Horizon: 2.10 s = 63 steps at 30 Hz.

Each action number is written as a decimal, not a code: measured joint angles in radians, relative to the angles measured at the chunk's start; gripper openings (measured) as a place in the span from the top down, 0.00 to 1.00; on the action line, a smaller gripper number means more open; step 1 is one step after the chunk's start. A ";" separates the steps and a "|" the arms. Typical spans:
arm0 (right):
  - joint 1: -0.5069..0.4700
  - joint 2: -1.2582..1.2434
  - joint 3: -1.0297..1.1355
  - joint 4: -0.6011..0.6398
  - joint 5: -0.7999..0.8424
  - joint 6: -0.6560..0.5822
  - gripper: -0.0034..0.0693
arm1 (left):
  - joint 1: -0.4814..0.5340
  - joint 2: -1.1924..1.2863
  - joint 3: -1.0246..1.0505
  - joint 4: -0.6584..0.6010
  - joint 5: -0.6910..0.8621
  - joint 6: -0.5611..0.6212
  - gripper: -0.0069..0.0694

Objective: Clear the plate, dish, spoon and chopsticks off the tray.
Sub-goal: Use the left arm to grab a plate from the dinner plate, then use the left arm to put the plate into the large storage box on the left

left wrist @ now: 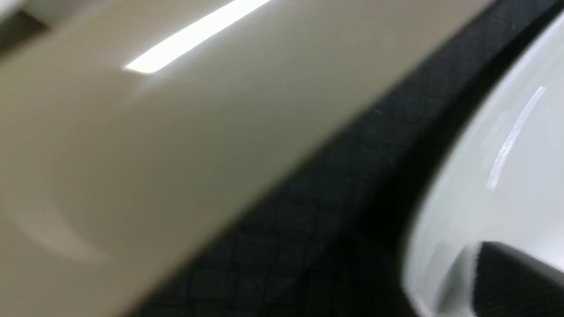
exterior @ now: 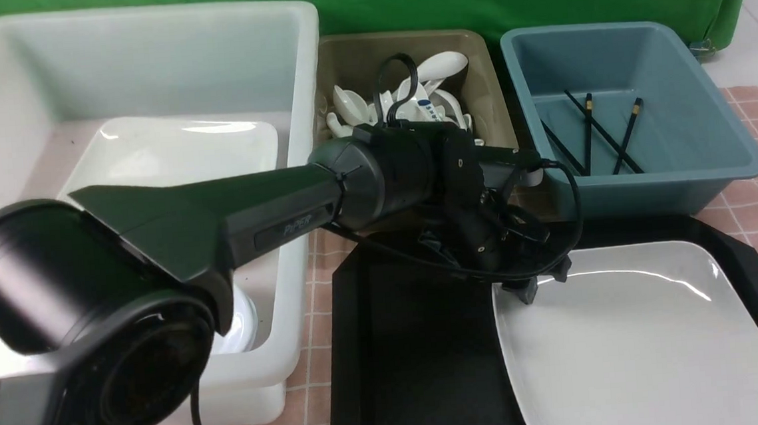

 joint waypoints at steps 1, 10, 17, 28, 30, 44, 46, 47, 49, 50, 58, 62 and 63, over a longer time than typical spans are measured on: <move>0.000 0.000 0.000 0.000 -0.002 -0.005 0.91 | 0.002 0.002 -0.001 -0.027 -0.006 -0.002 0.69; 0.000 0.000 0.000 0.000 -0.014 -0.007 0.91 | 0.001 -0.033 0.000 -0.010 0.052 -0.002 0.72; 0.000 0.000 -0.051 0.002 -0.021 -0.008 0.91 | 0.000 -0.205 0.000 0.020 0.122 0.061 0.86; 0.000 0.000 -0.142 0.044 -0.024 -0.024 0.91 | 0.000 -0.403 0.002 0.092 0.160 0.092 0.90; 0.000 0.000 -0.142 0.050 -0.028 -0.032 0.91 | 0.007 -0.448 0.004 0.109 0.164 0.101 0.90; 0.000 0.209 -0.376 0.416 -0.037 -0.260 0.91 | 0.386 -0.741 0.007 0.020 0.169 0.100 0.89; 0.001 0.281 -0.450 0.446 -0.021 -0.275 0.91 | 0.509 -0.767 0.007 -0.038 0.168 0.109 0.89; 0.003 0.281 -0.457 0.448 -0.018 -0.275 0.91 | 0.522 -0.769 0.007 -0.044 0.168 0.111 0.89; 0.022 0.354 -0.521 0.453 0.002 -0.277 0.91 | 0.637 -0.780 0.013 -0.098 0.160 0.125 0.89; 0.039 0.381 -0.548 0.453 0.010 -0.277 0.91 | 0.686 -0.783 0.018 -0.128 0.154 0.134 0.89; 0.234 0.578 -0.757 0.400 0.003 -0.237 0.91 | 1.074 -0.784 0.304 -0.398 -0.045 0.253 0.89; 0.278 0.640 -0.808 0.389 -0.003 -0.225 0.91 | 1.111 -0.770 0.496 -0.566 -0.212 0.350 0.89; 0.288 0.659 -0.820 0.388 -0.006 -0.220 0.91 | 1.111 -0.761 0.535 -0.617 -0.239 0.382 0.89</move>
